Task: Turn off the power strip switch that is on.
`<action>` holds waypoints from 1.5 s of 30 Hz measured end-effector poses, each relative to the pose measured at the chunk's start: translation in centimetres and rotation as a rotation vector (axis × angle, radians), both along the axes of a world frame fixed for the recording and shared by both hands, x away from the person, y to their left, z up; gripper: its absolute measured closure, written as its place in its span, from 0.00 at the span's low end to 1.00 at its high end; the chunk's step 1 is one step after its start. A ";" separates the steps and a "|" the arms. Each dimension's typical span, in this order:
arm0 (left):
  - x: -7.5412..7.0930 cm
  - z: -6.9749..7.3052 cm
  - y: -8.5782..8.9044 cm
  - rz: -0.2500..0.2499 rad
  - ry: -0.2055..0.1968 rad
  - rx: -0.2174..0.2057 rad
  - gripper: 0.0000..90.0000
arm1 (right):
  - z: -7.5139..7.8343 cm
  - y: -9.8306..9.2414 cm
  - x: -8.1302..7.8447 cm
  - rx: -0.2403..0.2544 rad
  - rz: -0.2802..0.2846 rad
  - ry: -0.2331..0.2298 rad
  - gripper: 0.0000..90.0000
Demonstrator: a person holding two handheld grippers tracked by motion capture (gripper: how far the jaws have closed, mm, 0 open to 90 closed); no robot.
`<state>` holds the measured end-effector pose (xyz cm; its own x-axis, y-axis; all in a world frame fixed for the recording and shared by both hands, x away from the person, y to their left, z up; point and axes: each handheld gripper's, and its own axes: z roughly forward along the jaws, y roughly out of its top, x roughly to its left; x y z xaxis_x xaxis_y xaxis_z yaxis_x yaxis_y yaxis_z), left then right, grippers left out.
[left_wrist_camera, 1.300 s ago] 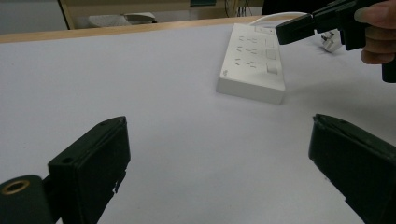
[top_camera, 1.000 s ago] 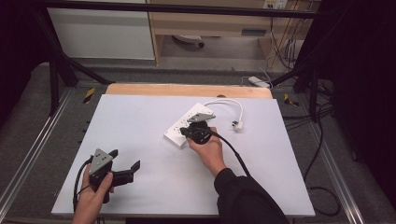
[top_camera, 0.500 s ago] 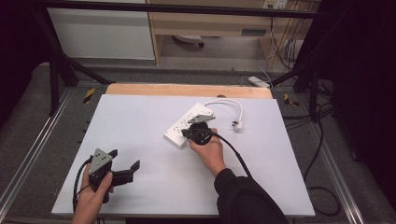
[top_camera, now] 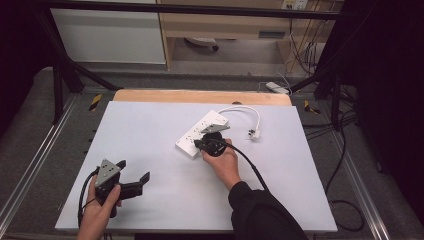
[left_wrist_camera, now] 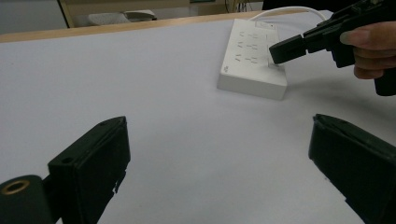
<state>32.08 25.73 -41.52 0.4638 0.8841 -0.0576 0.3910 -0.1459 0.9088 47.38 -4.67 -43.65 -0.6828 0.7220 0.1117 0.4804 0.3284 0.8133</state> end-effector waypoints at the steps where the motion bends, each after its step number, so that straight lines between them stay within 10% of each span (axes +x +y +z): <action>1: 0.0 0.0 0.0 0.000 0.000 0.001 0.06 | 0.0 0.0 0.0 -0.002 -0.001 0.001 1.00; 45: 0.0 0.0 0.1 -0.004 0.002 0.003 0.06 | -0.5 0.1 0.0 0.015 0.003 -0.003 1.00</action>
